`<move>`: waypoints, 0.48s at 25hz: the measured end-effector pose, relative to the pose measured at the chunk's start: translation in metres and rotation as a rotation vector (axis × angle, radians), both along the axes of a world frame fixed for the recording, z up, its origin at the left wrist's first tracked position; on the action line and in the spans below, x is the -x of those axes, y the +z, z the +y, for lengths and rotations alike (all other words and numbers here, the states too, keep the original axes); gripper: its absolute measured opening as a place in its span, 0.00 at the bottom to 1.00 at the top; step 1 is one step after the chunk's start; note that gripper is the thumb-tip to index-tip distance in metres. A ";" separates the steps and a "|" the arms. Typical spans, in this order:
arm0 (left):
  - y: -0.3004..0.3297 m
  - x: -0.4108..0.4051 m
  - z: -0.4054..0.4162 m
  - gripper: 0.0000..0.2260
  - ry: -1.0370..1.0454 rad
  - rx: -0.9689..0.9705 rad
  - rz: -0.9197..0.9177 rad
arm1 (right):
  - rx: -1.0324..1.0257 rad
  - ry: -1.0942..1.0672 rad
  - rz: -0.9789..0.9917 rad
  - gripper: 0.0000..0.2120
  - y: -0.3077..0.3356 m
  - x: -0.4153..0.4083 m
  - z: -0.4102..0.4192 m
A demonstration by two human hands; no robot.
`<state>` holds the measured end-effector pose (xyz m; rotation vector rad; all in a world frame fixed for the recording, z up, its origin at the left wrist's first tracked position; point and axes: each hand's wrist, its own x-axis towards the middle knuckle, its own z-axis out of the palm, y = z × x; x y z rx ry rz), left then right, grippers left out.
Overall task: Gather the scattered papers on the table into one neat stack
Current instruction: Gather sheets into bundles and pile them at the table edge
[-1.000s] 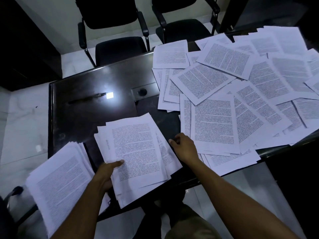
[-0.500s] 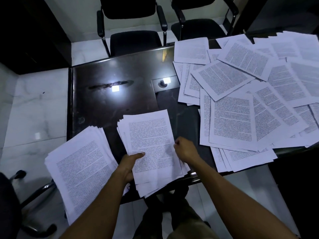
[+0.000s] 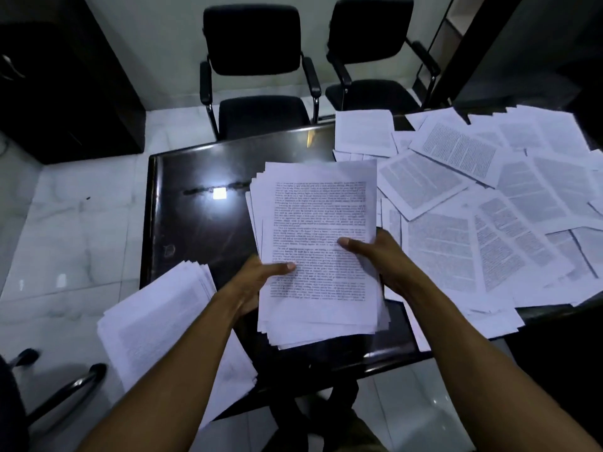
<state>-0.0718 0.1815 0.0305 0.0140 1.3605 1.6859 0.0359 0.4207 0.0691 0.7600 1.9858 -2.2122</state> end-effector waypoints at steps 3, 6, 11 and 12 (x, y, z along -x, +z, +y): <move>0.031 0.023 0.009 0.23 -0.033 -0.018 0.023 | -0.122 0.084 0.069 0.17 0.045 0.018 0.000; 0.045 0.037 0.012 0.22 -0.027 -0.049 -0.048 | -0.341 0.074 0.098 0.17 0.062 0.031 0.003; 0.044 0.039 0.007 0.24 0.201 -0.266 -0.244 | -0.396 -0.314 0.278 0.13 0.105 0.044 0.004; 0.048 0.039 0.010 0.26 0.276 -0.345 -0.249 | -0.394 -0.351 0.334 0.11 0.119 0.047 0.000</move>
